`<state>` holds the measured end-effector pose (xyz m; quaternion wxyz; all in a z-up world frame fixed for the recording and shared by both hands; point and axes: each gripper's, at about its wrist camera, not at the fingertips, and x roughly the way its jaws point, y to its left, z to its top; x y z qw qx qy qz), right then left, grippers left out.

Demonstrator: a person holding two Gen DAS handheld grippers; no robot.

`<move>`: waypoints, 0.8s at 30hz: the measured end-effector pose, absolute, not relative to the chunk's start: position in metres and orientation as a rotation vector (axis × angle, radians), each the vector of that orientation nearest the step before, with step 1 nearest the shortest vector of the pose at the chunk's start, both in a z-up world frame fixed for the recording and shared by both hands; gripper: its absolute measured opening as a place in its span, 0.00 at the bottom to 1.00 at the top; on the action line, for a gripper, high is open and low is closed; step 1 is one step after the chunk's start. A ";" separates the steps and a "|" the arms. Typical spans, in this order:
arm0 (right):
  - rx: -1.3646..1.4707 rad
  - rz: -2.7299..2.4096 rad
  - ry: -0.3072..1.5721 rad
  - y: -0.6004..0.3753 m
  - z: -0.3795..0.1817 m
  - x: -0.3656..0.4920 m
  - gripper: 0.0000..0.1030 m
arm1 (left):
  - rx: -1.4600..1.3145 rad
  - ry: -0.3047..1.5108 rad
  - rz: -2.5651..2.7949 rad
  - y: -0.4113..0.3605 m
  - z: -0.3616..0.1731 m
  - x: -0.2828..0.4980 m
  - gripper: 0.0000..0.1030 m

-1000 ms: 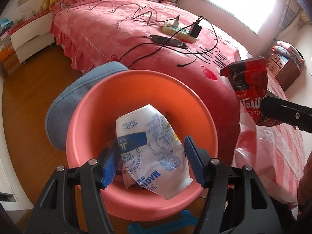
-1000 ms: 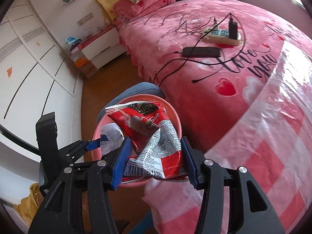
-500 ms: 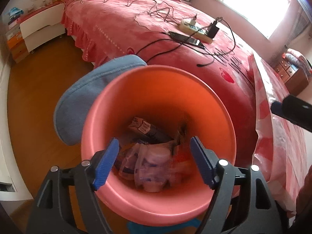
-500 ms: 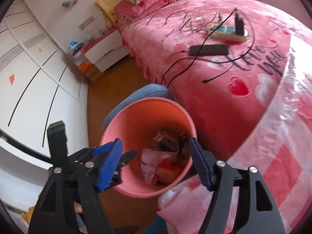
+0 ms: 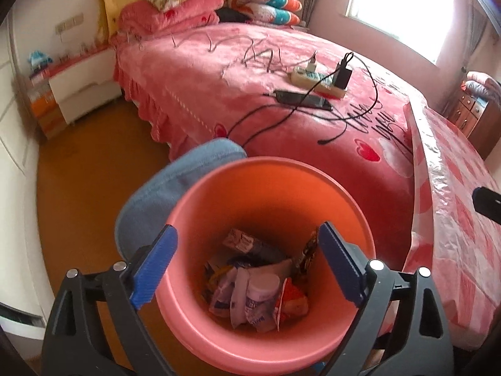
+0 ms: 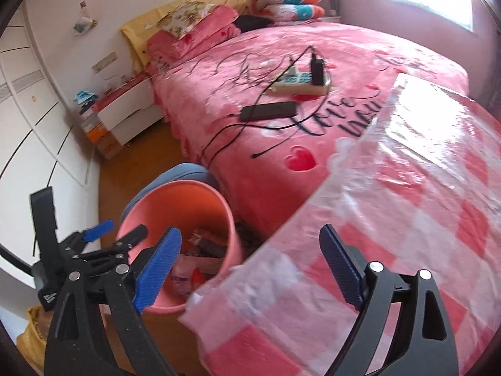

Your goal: Collect trash

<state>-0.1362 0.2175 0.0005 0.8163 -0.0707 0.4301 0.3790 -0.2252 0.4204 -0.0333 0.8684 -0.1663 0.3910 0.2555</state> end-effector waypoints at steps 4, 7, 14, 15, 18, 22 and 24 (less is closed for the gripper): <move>-0.140 0.782 0.910 0.202 0.001 -0.135 0.88 | -0.335 0.797 0.537 0.413 -0.023 -0.220 0.91; -0.138 0.755 0.894 0.190 0.003 -0.135 0.88 | -0.315 0.782 0.538 0.406 -0.016 -0.215 0.91; -0.112 0.697 0.852 0.157 0.009 -0.135 0.88 | -0.269 0.765 0.494 0.380 0.000 -0.200 0.91; -0.104 0.688 0.848 0.152 0.010 -0.135 0.88 | -0.265 0.763 0.487 0.376 0.002 -0.199 0.91; -0.082 0.662 0.837 0.136 0.013 -0.134 0.88 | -0.249 0.759 0.458 0.363 0.008 -0.191 0.92; -0.050 0.629 0.821 0.113 0.017 -0.133 0.88 | -0.220 0.756 0.431 0.344 0.014 -0.183 0.92; -0.044 0.610 0.811 0.105 0.019 -0.135 0.88 | -0.203 0.751 0.416 0.334 0.018 -0.180 0.92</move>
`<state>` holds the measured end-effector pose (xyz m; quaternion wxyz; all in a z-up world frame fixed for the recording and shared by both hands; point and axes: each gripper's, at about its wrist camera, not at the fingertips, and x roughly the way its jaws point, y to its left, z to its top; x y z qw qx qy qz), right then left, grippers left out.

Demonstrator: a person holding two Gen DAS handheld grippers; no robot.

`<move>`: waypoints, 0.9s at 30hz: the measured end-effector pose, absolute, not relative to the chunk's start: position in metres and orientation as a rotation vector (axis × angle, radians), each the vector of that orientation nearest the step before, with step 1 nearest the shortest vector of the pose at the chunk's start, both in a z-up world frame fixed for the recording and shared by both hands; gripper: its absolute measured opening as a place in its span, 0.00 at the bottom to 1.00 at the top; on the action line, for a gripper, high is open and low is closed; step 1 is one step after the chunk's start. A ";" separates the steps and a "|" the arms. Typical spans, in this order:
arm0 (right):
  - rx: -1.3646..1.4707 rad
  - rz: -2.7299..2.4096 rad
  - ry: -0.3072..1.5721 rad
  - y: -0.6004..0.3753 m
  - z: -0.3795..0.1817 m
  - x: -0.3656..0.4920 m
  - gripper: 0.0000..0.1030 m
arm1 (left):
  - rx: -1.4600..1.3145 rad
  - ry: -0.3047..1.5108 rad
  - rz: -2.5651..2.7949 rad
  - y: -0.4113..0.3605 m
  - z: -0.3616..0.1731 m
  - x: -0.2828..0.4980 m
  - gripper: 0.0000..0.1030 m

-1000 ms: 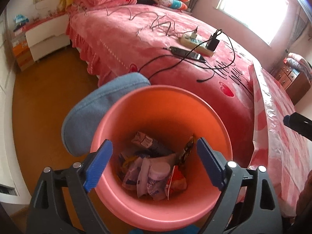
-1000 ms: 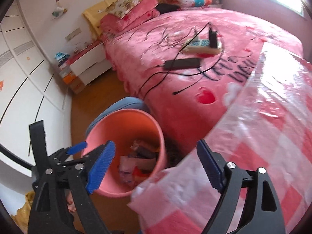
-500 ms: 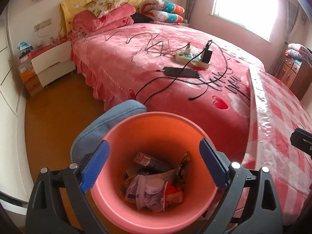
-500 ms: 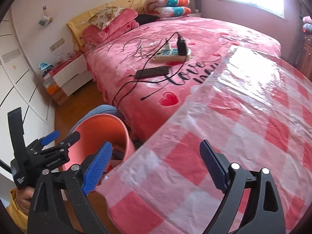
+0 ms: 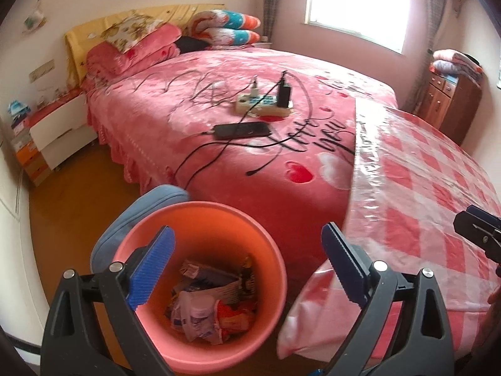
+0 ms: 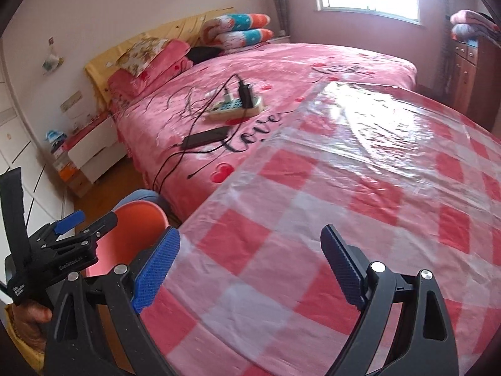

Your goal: Collect trash

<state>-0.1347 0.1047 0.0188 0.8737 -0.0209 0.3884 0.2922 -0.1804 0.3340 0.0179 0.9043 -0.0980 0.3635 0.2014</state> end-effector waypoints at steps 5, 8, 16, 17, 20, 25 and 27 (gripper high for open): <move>-0.025 0.565 0.782 0.080 0.024 -0.139 0.88 | -0.177 0.744 0.373 0.312 0.026 -0.171 0.93; -0.026 0.536 0.757 0.068 0.028 -0.140 0.88 | -0.163 0.742 0.345 0.297 0.030 -0.165 0.93; -0.010 0.466 0.709 0.034 0.031 -0.140 0.88 | -0.110 0.734 0.286 0.256 0.038 -0.151 0.93; -0.004 0.457 0.705 0.029 0.031 -0.140 0.88 | -0.103 0.735 0.279 0.251 0.038 -0.150 0.93; 0.012 0.430 0.698 0.014 0.031 -0.139 0.88 | -0.092 0.738 0.252 0.237 0.039 -0.145 0.93; 0.038 0.379 0.685 -0.014 0.030 -0.140 0.88 | -0.072 0.745 0.206 0.213 0.040 -0.136 0.94; 0.051 0.353 0.680 -0.026 0.030 -0.140 0.88 | -0.062 0.747 0.186 0.202 0.040 -0.131 0.94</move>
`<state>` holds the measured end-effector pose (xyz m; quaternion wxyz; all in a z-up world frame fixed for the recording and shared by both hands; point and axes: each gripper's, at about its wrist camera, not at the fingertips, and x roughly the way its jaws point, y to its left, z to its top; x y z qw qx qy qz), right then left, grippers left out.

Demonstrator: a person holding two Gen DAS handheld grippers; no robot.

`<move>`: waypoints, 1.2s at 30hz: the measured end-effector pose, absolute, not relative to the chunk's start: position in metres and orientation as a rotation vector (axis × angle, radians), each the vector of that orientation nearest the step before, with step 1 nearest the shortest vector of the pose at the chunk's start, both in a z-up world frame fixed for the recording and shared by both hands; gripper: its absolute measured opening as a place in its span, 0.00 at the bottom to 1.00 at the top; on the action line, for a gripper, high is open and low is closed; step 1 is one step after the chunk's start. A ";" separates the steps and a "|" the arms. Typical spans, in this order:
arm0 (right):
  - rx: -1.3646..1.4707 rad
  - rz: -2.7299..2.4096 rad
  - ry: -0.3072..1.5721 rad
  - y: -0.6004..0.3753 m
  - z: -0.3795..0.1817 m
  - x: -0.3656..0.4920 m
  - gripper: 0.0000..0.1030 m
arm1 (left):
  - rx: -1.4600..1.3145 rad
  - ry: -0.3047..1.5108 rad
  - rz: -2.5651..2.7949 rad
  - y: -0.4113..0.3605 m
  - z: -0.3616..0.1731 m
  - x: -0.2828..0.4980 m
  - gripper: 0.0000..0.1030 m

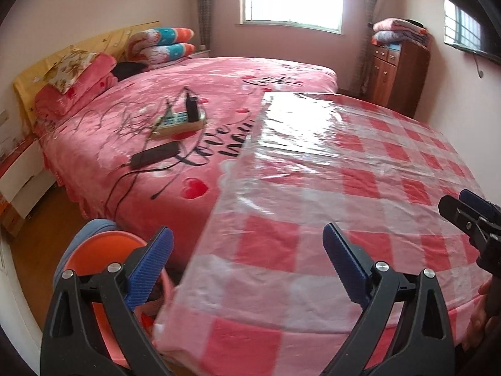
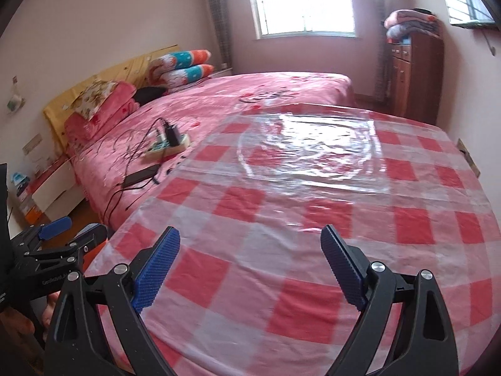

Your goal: Collect trash

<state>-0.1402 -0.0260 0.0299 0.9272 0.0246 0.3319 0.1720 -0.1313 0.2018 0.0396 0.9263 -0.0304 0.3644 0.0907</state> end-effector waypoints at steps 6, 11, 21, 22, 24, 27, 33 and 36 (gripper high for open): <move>0.058 0.278 0.661 -0.057 0.029 -0.142 0.88 | -0.037 0.755 0.123 0.166 0.037 -0.116 0.94; 0.078 0.225 0.651 -0.083 0.027 -0.145 0.88 | -0.017 0.761 0.081 0.140 0.035 -0.106 0.94; 0.084 0.128 0.623 -0.120 0.027 -0.150 0.88 | 0.010 0.771 0.018 0.099 0.036 -0.089 0.94; 0.083 0.122 0.621 -0.122 0.026 -0.150 0.88 | 0.015 0.772 0.014 0.094 0.035 -0.087 0.94; 0.081 0.105 0.615 -0.128 0.025 -0.150 0.88 | 0.019 0.774 0.007 0.088 0.035 -0.085 0.94; 0.083 0.086 0.607 -0.136 0.025 -0.149 0.88 | 0.030 0.775 -0.001 0.078 0.035 -0.082 0.94; 0.088 0.050 0.591 -0.149 0.025 -0.149 0.88 | 0.045 0.771 -0.018 0.062 0.036 -0.078 0.94; 0.091 0.034 0.584 -0.155 0.025 -0.150 0.88 | 0.045 0.766 -0.023 0.056 0.037 -0.077 0.94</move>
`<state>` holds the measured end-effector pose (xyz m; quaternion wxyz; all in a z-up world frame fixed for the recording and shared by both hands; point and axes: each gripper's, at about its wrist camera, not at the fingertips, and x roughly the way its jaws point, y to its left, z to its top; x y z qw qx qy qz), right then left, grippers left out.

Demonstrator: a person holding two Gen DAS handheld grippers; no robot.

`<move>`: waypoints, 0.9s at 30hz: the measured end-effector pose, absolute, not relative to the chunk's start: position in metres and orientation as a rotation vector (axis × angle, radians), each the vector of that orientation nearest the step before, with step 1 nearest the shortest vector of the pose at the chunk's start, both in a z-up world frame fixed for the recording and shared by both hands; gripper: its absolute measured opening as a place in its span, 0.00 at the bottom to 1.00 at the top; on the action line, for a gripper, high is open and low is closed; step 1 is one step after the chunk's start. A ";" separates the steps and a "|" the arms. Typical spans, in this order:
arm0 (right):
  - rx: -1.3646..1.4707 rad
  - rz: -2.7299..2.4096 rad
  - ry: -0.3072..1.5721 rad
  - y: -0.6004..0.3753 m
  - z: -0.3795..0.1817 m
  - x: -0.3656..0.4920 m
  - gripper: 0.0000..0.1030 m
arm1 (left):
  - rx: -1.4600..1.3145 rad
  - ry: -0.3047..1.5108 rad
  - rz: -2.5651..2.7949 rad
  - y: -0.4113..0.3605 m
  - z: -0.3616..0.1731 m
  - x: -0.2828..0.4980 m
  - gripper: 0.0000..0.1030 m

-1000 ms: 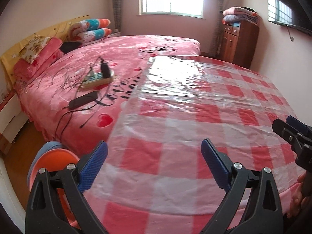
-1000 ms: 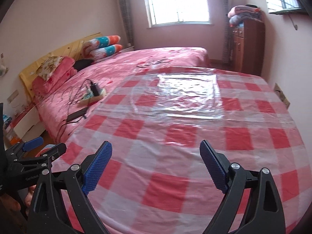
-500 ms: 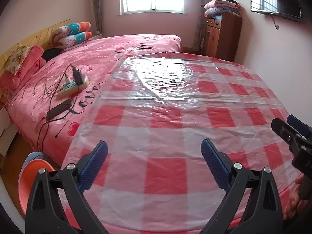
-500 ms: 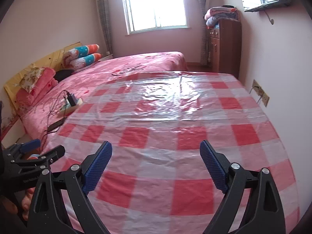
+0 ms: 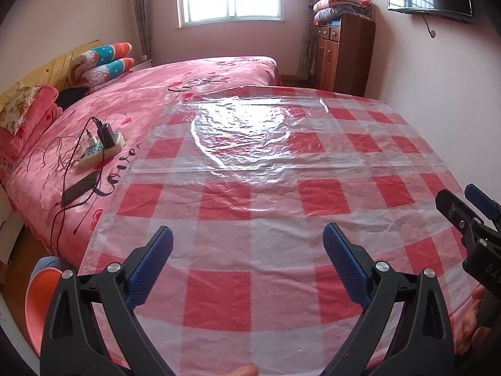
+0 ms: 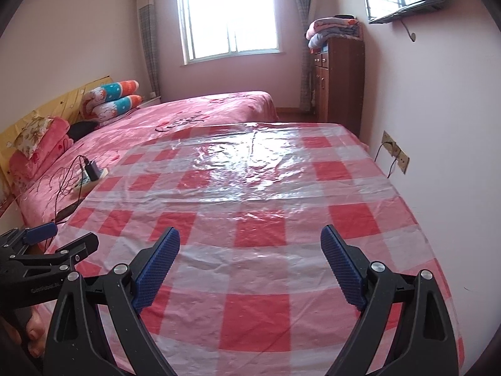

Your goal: Collect trash

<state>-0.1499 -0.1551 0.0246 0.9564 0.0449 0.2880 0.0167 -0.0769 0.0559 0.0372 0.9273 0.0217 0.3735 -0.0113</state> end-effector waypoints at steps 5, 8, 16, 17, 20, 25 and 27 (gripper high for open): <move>0.081 0.007 0.575 -0.163 0.023 -0.150 0.88 | 0.043 0.770 -0.032 0.048 0.037 -0.075 0.94; 0.088 0.004 0.574 -0.167 0.023 -0.151 0.88 | 0.026 0.771 -0.033 0.046 0.037 -0.073 0.94; 0.083 0.004 0.579 -0.172 0.020 -0.152 0.88 | 0.031 0.762 -0.017 0.039 0.037 -0.073 0.94; 0.081 0.004 0.581 -0.172 0.020 -0.152 0.88 | 0.032 0.761 -0.016 0.038 0.037 -0.073 0.94; 0.081 0.006 0.585 -0.173 0.019 -0.151 0.88 | 0.036 0.764 -0.010 0.036 0.036 -0.072 0.94; 0.083 0.007 0.586 -0.173 0.018 -0.151 0.88 | 0.032 0.775 -0.012 0.034 0.031 -0.068 0.94; 0.086 0.008 0.593 -0.173 0.018 -0.150 0.88 | 0.030 0.779 -0.012 0.033 0.029 -0.065 0.94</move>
